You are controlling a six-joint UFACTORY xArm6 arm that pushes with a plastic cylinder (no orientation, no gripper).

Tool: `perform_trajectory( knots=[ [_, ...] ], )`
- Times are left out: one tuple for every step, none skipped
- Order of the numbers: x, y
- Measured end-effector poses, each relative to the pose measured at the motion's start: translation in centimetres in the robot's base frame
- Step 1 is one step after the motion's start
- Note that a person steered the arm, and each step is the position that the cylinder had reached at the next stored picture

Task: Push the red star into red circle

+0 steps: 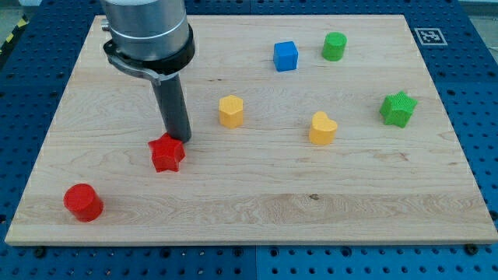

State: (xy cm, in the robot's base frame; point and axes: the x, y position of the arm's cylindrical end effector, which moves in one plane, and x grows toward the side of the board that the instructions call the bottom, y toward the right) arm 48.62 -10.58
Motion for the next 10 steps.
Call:
perform_trajectory(
  knots=[
    [2.7,0.0],
    [3.8,0.0],
    [4.1,0.4],
    [5.2,1.2],
    [6.8,-0.5],
    [6.9,-1.9],
    [6.9,-2.2],
    [6.9,-2.9],
    [6.9,-5.2],
    [6.9,-5.6]
  ],
)
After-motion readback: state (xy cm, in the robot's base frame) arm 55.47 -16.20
